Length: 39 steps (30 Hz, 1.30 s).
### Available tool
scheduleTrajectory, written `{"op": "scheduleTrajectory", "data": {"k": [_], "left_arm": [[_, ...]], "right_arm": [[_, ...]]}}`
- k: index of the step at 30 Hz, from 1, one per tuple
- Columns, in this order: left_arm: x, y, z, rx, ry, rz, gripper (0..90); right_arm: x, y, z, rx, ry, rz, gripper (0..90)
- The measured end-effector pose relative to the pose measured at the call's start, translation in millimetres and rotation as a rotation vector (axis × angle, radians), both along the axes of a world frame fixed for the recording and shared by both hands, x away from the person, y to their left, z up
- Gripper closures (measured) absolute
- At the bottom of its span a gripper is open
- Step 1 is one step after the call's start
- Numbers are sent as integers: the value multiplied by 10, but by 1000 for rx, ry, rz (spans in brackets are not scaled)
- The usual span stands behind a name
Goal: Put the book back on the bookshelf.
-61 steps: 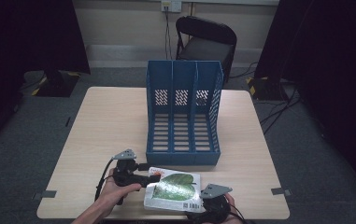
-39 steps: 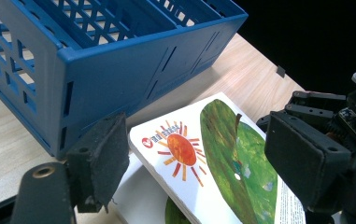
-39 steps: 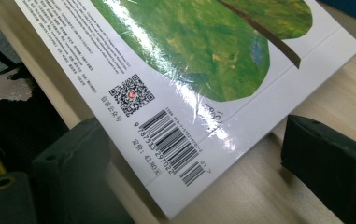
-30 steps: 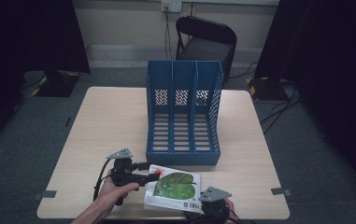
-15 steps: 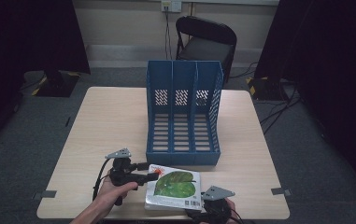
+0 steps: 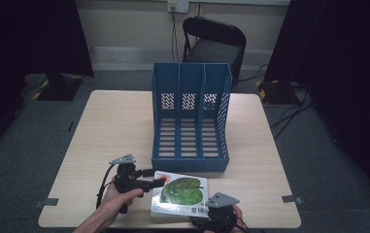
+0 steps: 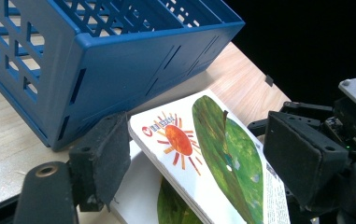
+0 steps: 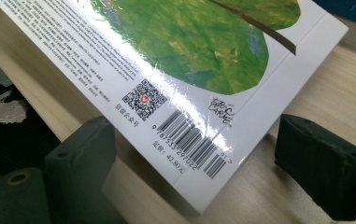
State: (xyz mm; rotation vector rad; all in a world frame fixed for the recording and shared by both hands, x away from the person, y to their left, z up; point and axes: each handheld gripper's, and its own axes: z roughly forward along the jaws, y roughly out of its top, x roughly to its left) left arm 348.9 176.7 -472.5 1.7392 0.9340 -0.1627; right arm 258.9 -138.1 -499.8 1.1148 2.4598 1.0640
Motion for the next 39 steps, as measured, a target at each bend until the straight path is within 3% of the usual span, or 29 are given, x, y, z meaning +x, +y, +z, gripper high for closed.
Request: {"op": "scheduleTrajectory", "data": {"k": [6,13,18,24,26,27,30,34,39], "left_arm": [[3,7,6,-7,-2,-2,230],[1,32,7,-12,1,1,233],[14,62,-12,-11,18,27,228],[20,71,-19,-24,30,19,231],[19,47,-31,-68,53,-36,353],[7,10,-31,-54,50,-49,333],[-19,-100,-47,-24,55,-82,301],[-39,-169,-67,4,59,-115,334],[-14,-179,-116,52,100,-128,416]], "right_arm": [[4,7,1,7,3,-8,109],[22,-85,9,86,40,-30,175],[33,-115,11,109,48,-35,239],[38,-123,12,124,57,-42,243],[56,-142,10,166,83,-46,243],[64,-144,11,176,92,-43,245],[58,-99,10,139,66,-38,232],[65,-84,11,147,73,-25,224],[90,-59,13,137,73,-10,183]]}}
